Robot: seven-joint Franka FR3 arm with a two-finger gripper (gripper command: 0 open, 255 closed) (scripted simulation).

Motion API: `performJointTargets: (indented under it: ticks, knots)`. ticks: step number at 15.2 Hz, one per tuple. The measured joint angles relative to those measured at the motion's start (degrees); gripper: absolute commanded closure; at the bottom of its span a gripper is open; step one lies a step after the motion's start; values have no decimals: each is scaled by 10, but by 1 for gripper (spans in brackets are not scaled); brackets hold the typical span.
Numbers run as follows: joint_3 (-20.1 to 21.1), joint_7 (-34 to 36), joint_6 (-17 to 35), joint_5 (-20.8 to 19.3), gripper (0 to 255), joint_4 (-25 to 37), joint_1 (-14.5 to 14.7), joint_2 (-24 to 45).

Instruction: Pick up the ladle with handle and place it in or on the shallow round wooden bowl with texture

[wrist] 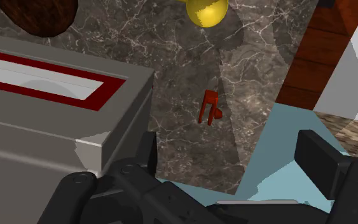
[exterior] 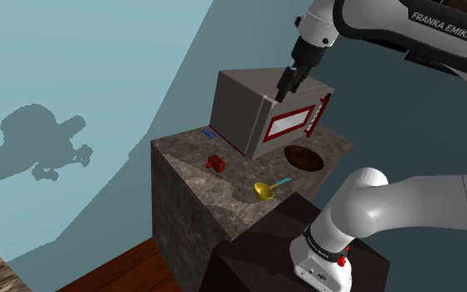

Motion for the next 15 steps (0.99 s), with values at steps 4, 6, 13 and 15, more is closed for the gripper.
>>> performJointTargets:
  ticks: [4, 6, 13, 15]
  knots:
    - [-30, -31, 18, 3, 0, -33, 3, -6]
    - [-57, -59, 44, 6, 0, -75, 6, -14]
    - [-153, -164, 115, 13, 0, -164, 14, 10]
    - [-181, -196, 143, 15, 0, -189, 17, 27]
